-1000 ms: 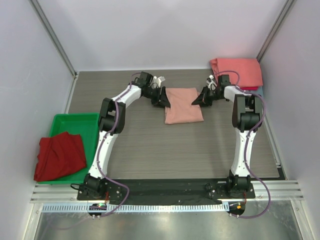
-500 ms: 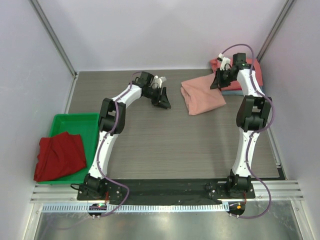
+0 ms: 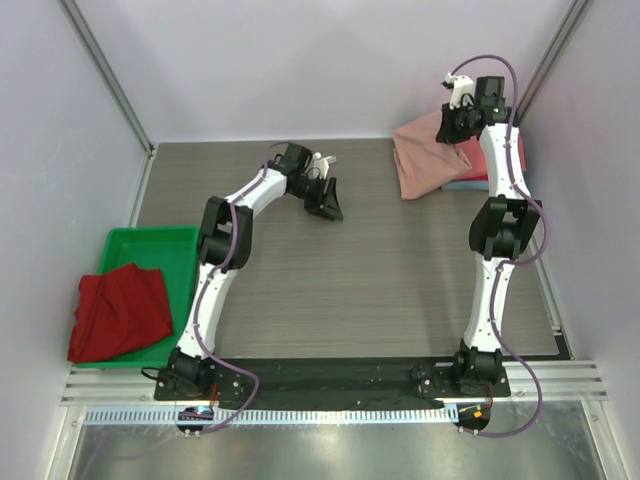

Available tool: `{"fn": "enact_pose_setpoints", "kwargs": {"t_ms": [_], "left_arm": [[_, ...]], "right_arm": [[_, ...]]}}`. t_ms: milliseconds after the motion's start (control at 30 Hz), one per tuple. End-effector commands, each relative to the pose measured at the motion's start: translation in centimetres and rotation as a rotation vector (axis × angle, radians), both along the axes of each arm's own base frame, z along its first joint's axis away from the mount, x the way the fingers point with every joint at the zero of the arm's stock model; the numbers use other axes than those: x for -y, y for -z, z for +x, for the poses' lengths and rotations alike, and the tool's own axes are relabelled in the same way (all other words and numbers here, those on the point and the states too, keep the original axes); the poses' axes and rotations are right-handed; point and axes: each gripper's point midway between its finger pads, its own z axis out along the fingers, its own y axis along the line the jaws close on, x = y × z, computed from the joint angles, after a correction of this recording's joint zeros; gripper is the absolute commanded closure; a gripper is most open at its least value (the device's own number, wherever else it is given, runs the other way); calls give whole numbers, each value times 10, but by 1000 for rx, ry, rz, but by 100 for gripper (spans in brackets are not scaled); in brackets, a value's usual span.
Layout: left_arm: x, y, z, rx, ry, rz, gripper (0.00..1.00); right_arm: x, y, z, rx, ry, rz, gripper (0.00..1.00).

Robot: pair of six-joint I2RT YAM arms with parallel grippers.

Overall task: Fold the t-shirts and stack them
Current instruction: Neatly place the folded tshirt to the corner

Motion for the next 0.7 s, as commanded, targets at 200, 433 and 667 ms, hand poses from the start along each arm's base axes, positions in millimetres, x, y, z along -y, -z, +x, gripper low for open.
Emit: {"fn": "enact_pose_setpoints", "kwargs": {"t_ms": [200,433,667], "left_arm": [[9,-21,-13,45,38,13,53],[23,-22,-18,54,59,10,53],[30,-20,-29,41,84,12,53]], "right_arm": [[67,-99,23,293,101,-47,99],[108,-115,23,354,148,-115,99],[151,-92,45,390,251,-137,99]]}}
